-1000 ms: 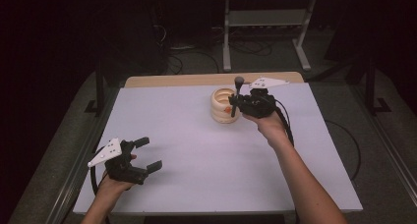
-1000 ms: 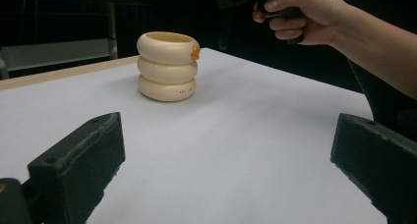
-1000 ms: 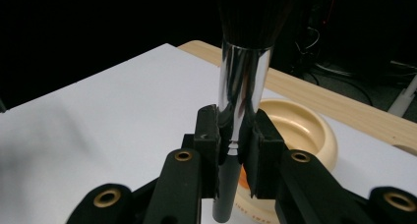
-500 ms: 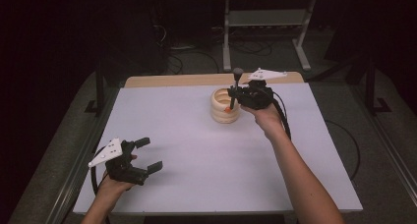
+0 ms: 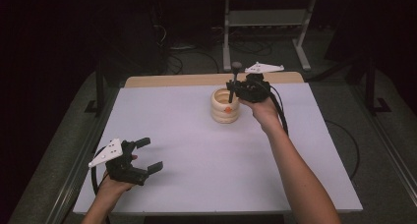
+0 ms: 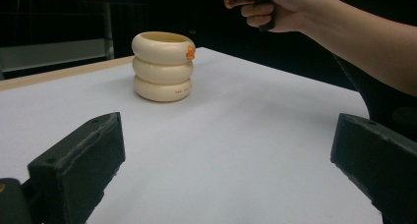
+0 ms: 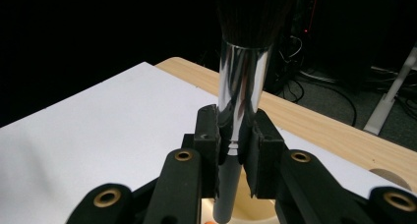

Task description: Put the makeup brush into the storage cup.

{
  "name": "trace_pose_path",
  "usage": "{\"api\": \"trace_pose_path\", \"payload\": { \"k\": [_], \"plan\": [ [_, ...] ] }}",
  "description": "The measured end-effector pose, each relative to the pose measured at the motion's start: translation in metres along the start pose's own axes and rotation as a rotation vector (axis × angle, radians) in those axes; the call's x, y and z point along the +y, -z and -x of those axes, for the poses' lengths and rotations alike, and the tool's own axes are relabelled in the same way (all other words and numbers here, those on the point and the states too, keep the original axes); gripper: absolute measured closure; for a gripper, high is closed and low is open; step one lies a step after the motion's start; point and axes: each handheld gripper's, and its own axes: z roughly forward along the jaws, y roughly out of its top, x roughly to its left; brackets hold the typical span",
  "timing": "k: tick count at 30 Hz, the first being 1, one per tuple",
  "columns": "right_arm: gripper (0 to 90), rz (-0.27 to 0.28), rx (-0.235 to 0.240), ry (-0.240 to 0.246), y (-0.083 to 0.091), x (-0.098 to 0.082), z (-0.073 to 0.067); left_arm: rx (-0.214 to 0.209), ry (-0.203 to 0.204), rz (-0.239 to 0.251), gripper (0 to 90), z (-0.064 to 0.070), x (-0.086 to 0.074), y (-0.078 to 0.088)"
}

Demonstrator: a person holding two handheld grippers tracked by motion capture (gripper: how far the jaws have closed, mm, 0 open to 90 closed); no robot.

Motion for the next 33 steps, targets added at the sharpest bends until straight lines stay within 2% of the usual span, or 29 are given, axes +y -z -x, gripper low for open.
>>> {"api": "trace_pose_path", "payload": {
  "k": [12, 18, 24, 33],
  "plan": [
    [76.7, -0.015, -0.024, -0.011, -0.019, -0.003, 0.004, -0.001, -0.003, -0.003, 0.0, 0.0, 0.0, 0.0],
    [76.7, -0.042, -0.031, -0.005, -0.028, -0.007, 0.005, 0.001, 0.001, -0.001, 0.0, 0.0, 0.0, 0.0],
    [76.7, -0.063, -0.04, 0.006, -0.034, -0.011, 0.007, 0.002, -0.002, -0.005, 0.0, 0.0, 0.0, 0.0],
    [76.7, -0.09, -0.044, -0.005, -0.038, -0.014, 0.006, 0.001, 0.002, -0.001, 0.0, 0.0, 0.0, 0.0]
  ]
}}
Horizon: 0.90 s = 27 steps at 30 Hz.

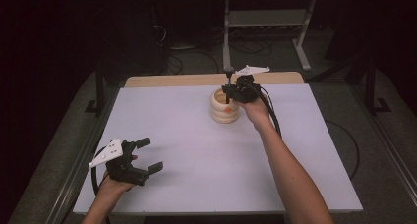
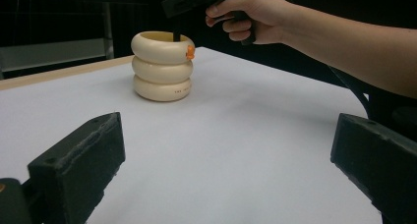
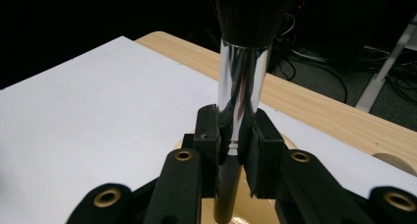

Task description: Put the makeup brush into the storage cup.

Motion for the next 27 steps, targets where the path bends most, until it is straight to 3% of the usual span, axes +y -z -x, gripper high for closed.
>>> {"api": "trace_pose_path", "payload": {
  "k": [18, 23, 27],
  "plan": [
    [75.3, -0.044, -0.005, 0.007, -0.011, -0.006, 0.0, 0.003, -0.003, -0.016, 0.0, 0.0, 0.0, -0.001],
    [48.2, -0.037, -0.014, 0.02, -0.012, -0.006, -0.001, 0.002, 0.0, -0.012, 0.0, 0.0, -0.001, -0.001],
    [34.6, -0.019, -0.024, 0.008, -0.009, -0.006, 0.0, 0.002, 0.0, -0.014, 0.0, 0.0, -0.001, -0.001]
  ]
}}
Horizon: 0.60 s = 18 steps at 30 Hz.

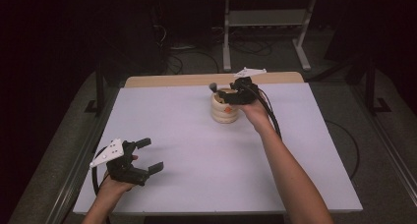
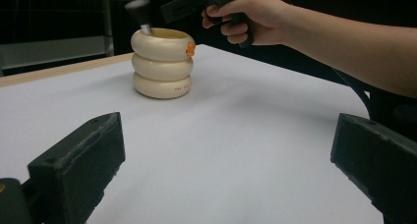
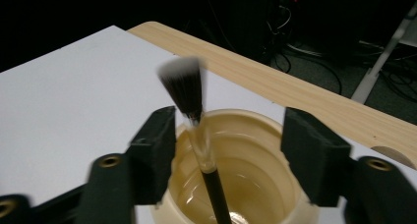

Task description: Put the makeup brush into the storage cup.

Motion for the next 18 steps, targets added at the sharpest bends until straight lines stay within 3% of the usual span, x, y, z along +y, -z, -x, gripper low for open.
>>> {"api": "trace_pose_path", "payload": {
  "k": [9, 18],
  "plan": [
    [14.4, 0.023, 0.009, -0.021, 0.006, 0.0, 0.004, 0.016, 0.003, -0.007, 0.0, 0.0, 0.0, 0.001],
    [5.5, 0.038, 0.007, -0.016, 0.016, -0.004, 0.003, 0.026, 0.001, -0.009, 0.0, 0.001, 0.0, 0.002]
  ]
}}
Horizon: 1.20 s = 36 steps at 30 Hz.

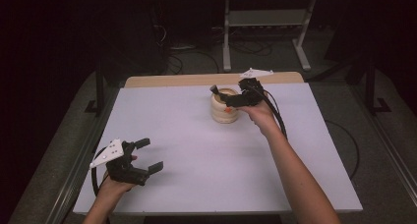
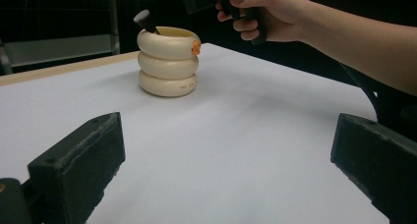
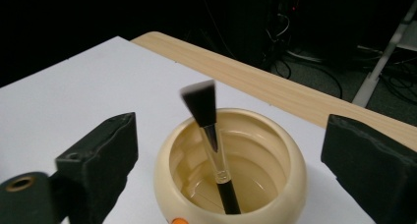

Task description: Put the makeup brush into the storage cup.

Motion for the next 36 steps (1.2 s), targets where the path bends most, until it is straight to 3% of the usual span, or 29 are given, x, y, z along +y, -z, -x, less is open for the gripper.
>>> {"api": "trace_pose_path", "payload": {
  "k": [5, 20, 30, 36],
  "plan": [
    [1.1, 0.01, 0.017, 0.008, 0.006, -0.006, 0.001, 0.003, 0.0, 0.003, 0.0, -0.001, 0.0, 0.001],
    [1.1, 0.078, 0.025, 0.029, 0.042, -0.024, 0.001, 0.0, 0.004, 0.005, 0.0, -0.003, 0.0, 0.001],
    [1.0, 0.11, 0.033, 0.018, 0.063, -0.037, -0.001, -0.003, -0.006, 0.003, 0.0, -0.003, 0.0, 0.0],
    [0.1, 0.114, 0.037, 0.013, 0.072, -0.043, -0.001, 0.0, 0.014, 0.004, 0.0, -0.002, 0.0, 0.0]
  ]
}}
